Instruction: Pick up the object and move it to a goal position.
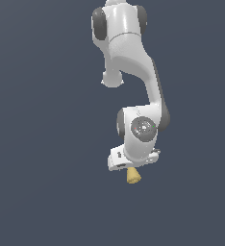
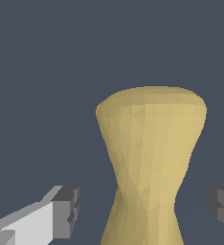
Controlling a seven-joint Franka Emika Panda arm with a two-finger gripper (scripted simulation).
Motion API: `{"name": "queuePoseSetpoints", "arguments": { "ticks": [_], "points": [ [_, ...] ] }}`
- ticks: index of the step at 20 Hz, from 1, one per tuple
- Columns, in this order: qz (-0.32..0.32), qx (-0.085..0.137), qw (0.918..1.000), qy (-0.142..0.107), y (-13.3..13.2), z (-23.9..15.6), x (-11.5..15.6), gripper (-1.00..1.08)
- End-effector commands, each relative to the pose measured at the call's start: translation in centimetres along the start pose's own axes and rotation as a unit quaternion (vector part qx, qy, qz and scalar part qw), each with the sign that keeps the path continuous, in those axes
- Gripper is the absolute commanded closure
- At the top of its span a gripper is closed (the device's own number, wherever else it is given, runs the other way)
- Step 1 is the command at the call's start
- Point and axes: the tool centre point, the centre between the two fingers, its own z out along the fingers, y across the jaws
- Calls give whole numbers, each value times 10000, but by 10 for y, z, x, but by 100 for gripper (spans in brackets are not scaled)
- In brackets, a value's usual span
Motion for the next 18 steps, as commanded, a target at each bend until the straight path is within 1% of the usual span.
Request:
{"name": "queuePoseSetpoints", "arguments": {
  "ticks": [1,3,4,18],
  "points": [
    [0,-1,10000,11,0,0,1,-92],
    [0,-1,10000,11,0,-2,2,-92],
    [0,-1,10000,11,0,-2,2,108],
    [0,-1,10000,11,4,-4,0,108]
  ]
}}
